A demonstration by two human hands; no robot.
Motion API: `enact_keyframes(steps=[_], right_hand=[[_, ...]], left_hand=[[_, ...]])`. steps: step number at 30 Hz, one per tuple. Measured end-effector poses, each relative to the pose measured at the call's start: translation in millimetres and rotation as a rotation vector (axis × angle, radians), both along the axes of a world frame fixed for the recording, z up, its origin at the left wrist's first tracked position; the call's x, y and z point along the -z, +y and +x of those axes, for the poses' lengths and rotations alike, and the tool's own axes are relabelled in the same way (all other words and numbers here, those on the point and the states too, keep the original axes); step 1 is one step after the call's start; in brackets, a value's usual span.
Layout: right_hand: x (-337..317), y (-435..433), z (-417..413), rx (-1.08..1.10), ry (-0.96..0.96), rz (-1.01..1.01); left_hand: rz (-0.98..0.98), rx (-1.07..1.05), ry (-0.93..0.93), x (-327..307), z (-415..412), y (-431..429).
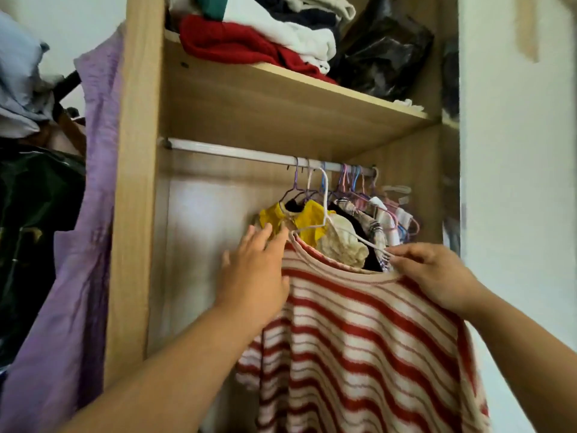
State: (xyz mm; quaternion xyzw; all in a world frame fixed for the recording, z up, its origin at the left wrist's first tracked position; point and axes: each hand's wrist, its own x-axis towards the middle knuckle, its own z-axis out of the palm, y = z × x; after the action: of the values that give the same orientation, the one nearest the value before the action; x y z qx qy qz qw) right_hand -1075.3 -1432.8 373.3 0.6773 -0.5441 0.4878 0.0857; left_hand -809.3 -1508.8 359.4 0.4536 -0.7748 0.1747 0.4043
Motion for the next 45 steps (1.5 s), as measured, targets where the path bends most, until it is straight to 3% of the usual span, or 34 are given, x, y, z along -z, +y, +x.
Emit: enact_keyframes(steps=[5,9,18,24,33,38,45], right_hand=[[29,82,16,0.117,0.053,0.119],[63,142,43,0.285,-0.003,0.188],[162,288,168,0.884,-0.039,0.370],[232,381,276,1.170,-0.254,0.493],[308,539,436,1.485,-0.662,0.572],[329,643,520,1.710,-0.808,0.573],[376,768,591,1.886,-0.980,0.618]], left_hand=[[0.254,0.195,0.009,44,-15,-26],[0.231,0.398,0.067,76,-20,-15],[0.241,0.898,-0.074,144,6,66],[0.247,1.214,-0.176,185,34,143],[0.306,1.637,-0.420,263,47,324],[0.351,1.869,-0.660,305,59,462],[0.404,1.962,-0.948,365,78,638]])
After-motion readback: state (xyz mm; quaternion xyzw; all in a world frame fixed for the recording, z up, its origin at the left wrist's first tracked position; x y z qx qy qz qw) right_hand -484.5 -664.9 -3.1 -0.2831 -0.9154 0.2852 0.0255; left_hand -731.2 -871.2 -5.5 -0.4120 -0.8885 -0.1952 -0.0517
